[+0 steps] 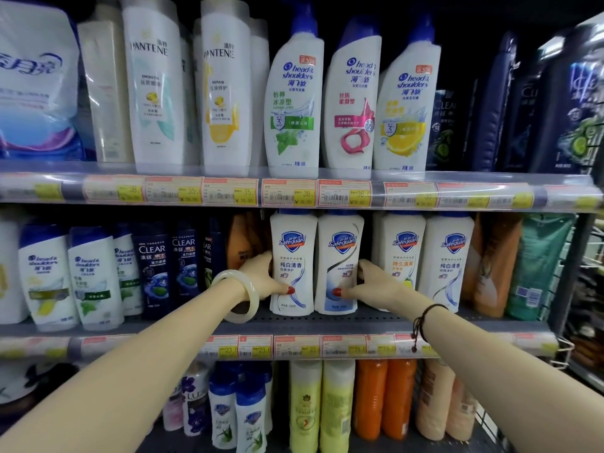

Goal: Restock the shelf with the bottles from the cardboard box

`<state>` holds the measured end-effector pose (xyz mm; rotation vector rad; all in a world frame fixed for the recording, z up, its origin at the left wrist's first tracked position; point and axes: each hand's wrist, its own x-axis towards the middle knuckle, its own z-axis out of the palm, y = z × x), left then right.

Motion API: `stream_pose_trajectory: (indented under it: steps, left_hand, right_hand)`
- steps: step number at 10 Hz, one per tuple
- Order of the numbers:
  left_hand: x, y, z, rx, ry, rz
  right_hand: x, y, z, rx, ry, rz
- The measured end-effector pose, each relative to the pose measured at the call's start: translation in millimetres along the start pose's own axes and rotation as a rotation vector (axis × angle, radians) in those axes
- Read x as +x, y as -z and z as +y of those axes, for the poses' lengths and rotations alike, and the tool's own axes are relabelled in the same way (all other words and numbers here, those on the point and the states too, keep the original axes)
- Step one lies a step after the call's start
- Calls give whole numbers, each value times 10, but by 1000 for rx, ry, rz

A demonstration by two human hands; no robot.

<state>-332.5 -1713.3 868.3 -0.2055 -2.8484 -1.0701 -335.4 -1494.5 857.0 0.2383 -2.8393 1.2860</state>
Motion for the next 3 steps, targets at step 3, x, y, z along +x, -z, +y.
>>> stream_pose_trajectory:
  steps: [3]
  left_hand:
    - [-276,115,34,216,100,-151]
  right_hand:
    - [-350,152,3,-332,-16,-76]
